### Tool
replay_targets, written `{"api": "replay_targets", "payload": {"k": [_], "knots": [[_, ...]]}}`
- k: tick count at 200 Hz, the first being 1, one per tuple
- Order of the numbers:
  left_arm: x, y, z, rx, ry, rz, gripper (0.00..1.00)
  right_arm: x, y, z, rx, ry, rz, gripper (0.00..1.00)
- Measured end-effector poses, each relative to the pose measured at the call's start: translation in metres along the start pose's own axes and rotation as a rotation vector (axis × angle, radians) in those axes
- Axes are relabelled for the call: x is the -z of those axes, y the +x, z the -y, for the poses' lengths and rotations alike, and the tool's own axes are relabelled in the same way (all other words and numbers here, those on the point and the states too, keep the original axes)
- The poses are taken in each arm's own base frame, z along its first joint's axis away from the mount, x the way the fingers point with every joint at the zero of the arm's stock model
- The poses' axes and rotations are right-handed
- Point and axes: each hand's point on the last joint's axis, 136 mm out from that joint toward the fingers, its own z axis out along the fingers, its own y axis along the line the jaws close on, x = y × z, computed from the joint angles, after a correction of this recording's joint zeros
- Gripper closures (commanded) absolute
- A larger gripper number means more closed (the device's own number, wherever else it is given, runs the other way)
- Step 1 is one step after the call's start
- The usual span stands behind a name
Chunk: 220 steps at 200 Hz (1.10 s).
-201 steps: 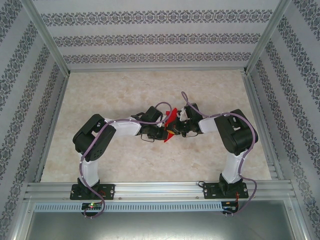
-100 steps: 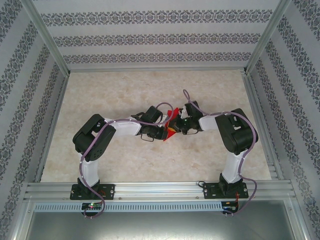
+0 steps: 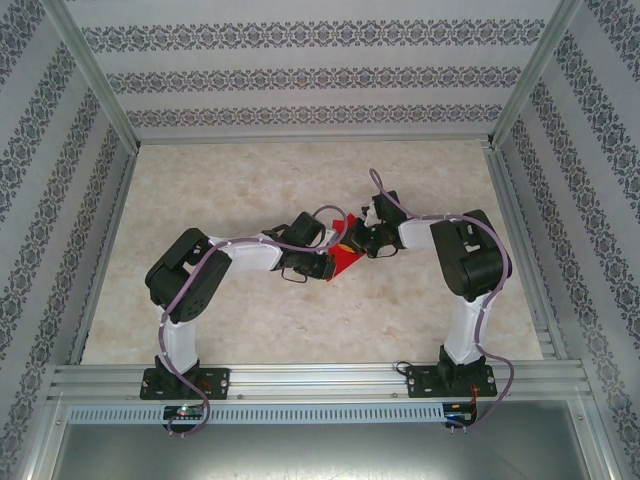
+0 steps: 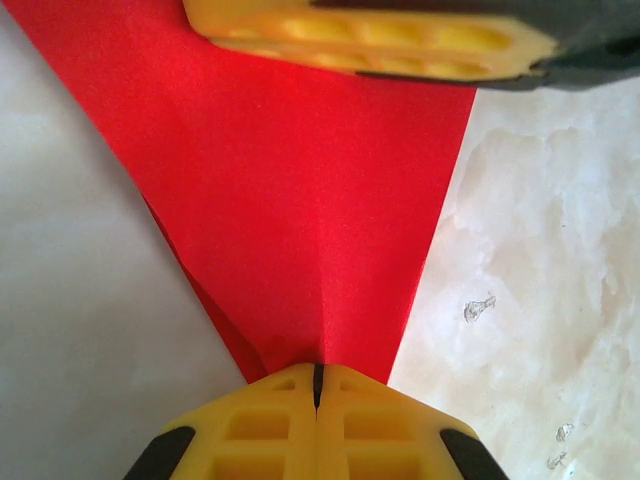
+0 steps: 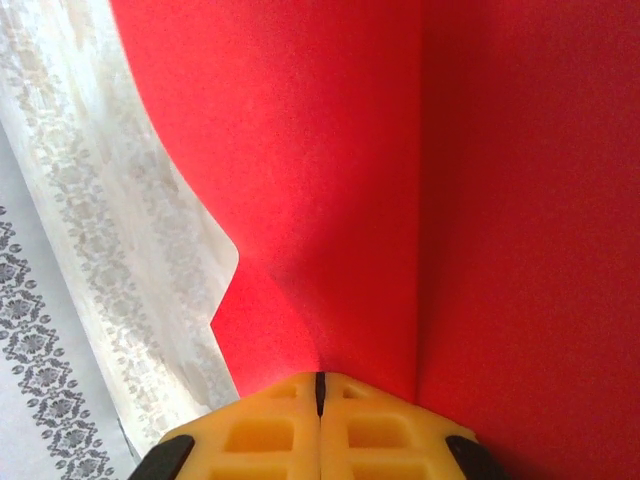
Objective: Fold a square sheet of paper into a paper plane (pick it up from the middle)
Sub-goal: Fourth fold the wing at the center of the table.
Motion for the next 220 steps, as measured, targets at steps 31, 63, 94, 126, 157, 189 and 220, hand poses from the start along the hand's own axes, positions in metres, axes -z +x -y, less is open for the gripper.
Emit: {"api": "replay_targets", "payload": {"k": [31, 63, 94, 126, 157, 189, 220], "knots": [[0.000, 0.001, 0.000, -0.008, 0.000, -0.001, 0.96, 0.003, -0.014, 0.001, -0.006, 0.007, 0.023, 0.94], [-0.001, 0.001, 0.000, -0.011, 0.002, 0.000, 0.96, 0.005, -0.031, 0.003, -0.006, 0.020, 0.055, 0.94], [-0.001, 0.003, -0.001, -0.012, 0.004, 0.000, 0.96, 0.004, -0.035, 0.002, -0.013, 0.023, 0.039, 0.94], [-0.002, 0.003, -0.002, -0.019, 0.005, 0.003, 0.96, 0.002, -0.039, 0.000, -0.007, 0.032, 0.027, 0.94], [-0.002, 0.004, -0.002, -0.030, 0.006, 0.006, 0.96, 0.004, -0.054, 0.001, -0.006, 0.039, 0.051, 0.94], [-0.002, 0.003, -0.001, -0.036, 0.007, 0.007, 0.97, 0.009, -0.076, 0.003, -0.002, 0.052, 0.091, 0.94], [-0.002, 0.004, -0.001, -0.036, 0.014, 0.006, 0.96, 0.011, -0.097, 0.004, 0.007, 0.070, 0.129, 0.93]]}}
